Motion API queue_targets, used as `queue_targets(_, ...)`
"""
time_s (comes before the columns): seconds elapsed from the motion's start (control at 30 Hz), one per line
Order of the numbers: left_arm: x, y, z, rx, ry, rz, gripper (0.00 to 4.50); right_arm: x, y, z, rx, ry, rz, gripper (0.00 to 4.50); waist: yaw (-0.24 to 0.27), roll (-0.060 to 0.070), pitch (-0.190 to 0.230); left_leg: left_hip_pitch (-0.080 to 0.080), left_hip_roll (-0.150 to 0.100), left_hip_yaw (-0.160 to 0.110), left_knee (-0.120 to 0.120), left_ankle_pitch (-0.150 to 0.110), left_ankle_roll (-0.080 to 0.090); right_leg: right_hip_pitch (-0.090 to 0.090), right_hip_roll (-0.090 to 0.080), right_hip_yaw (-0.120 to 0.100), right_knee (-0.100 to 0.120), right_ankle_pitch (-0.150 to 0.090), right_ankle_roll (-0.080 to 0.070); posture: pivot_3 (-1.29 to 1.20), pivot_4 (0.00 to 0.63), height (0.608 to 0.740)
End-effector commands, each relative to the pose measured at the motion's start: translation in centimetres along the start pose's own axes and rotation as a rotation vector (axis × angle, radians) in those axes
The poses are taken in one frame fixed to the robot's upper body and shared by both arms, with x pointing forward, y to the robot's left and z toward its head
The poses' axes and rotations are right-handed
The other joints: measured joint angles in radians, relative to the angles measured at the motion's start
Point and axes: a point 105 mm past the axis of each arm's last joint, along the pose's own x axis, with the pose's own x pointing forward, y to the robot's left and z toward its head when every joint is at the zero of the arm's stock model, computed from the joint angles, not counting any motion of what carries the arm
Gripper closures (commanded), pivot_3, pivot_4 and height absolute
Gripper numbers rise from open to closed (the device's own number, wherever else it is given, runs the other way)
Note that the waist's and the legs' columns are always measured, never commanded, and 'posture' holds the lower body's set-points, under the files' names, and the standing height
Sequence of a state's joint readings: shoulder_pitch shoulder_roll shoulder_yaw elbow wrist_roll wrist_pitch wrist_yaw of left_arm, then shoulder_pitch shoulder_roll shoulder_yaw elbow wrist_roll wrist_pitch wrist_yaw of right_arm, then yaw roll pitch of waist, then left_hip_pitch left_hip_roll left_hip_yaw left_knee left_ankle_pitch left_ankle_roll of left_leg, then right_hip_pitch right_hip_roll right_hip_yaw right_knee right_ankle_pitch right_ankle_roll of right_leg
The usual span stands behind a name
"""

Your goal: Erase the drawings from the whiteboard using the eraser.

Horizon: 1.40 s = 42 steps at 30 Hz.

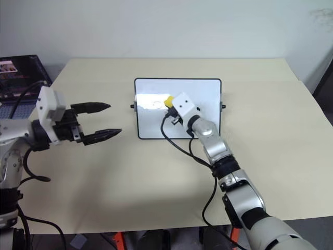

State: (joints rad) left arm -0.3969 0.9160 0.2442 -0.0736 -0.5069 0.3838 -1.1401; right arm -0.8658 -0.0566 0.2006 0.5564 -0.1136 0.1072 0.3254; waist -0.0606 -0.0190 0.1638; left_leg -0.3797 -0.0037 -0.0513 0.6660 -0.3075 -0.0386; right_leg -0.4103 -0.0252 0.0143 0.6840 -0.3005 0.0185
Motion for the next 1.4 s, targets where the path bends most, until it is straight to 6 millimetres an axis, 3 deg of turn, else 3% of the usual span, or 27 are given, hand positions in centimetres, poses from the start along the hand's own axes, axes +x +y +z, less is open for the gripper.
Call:
queue_targets(0.03,-0.5,0.3,1.6,0.056,-0.028,0.019,0.00,-0.7,-1.0,-0.5,-0.030,0.017,-0.031,3.22,0.000,0.000,0.000,0.000,0.000,0.000,0.000,0.000,0.000,0.000,0.000,0.000,0.000,0.000,0.000,0.00,0.150,0.740)
queue_targets(0.3,0.0,0.4,1.5,0.053,-0.038,0.011,0.00,-2.8,-2.5,-2.9,-0.054,0.096,-0.057,3.22,0.010,-0.001,0.000,0.000,0.000,-0.001,0.009,-0.002,0.003,0.001,0.000,0.000,0.009,0.000,0.000,0.00,0.150,0.740)
queue_targets(0.47,0.1,0.5,1.4,0.052,-0.040,0.012,0.00,-5.8,-3.7,-5.9,-0.083,0.186,-0.066,3.22,0.019,-0.001,-0.001,0.004,-0.002,-0.001,0.013,-0.002,0.004,0.004,-0.001,0.000,0.013,0.000,0.000,0.00,0.150,0.740)
queue_targets(0.57,0.2,0.6,1.4,0.051,-0.042,0.010,0.00,-6.9,-4.1,-6.6,-0.088,0.212,-0.071,3.22,0.022,-0.001,-0.001,0.007,-0.002,-0.001,0.013,-0.002,0.005,0.007,0.000,0.000,0.014,0.000,0.000,0.00,0.150,0.740)
queue_targets(0.7,0.3,0.7,1.4,0.052,-0.045,0.007,0.00,-6.5,-4.1,-5.1,-0.045,0.151,-0.085,3.22,0.022,-0.001,-0.001,0.008,-0.001,0.000,0.013,-0.002,0.005,0.007,0.001,0.001,0.015,0.000,0.000,0.00,0.150,0.740)
queue_targets(0.9,0.6,0.8,1.4,0.055,-0.050,0.000,0.00,-4.4,-2.9,0.3,0.075,-0.071,-0.071,3.22,0.013,-0.001,-0.001,0.007,-0.001,0.000,0.013,-0.002,0.005,0.005,0.001,0.002,0.015,0.000,0.000,0.00,0.150,0.740)
queue_targets(1.03,0.6,0.7,1.3,0.056,-0.048,-0.006,0.00,-3.4,-1.4,2.8,0.223,-0.184,-0.013,3.22,0.004,-0.001,-0.001,0.005,0.000,0.000,0.012,-0.002,0.005,0.004,0.001,0.001,0.014,0.000,0.000,0.00,0.150,0.740)
queue_targets(1.17,0.5,0.7,1.4,0.058,-0.046,-0.005,0.00,-2.7,-0.7,3.8,0.201,-0.212,0.005,3.22,0.004,-0.001,0.000,0.004,0.000,-0.001,0.012,-0.002,0.004,0.003,0.001,0.001,0.013,0.000,0.000,0.00,0.150,0.740)
queue_targets(1.4,0.3,0.6,1.5,0.061,-0.045,0.000,0.00,-1.0,0.3,3.6,0.147,-0.195,0.023,3.22,0.003,-0.001,0.000,0.004,0.000,-0.001,0.012,-0.002,0.004,0.003,0.001,0.001,0.013,0.000,0.000,0.00,0.150,0.740)
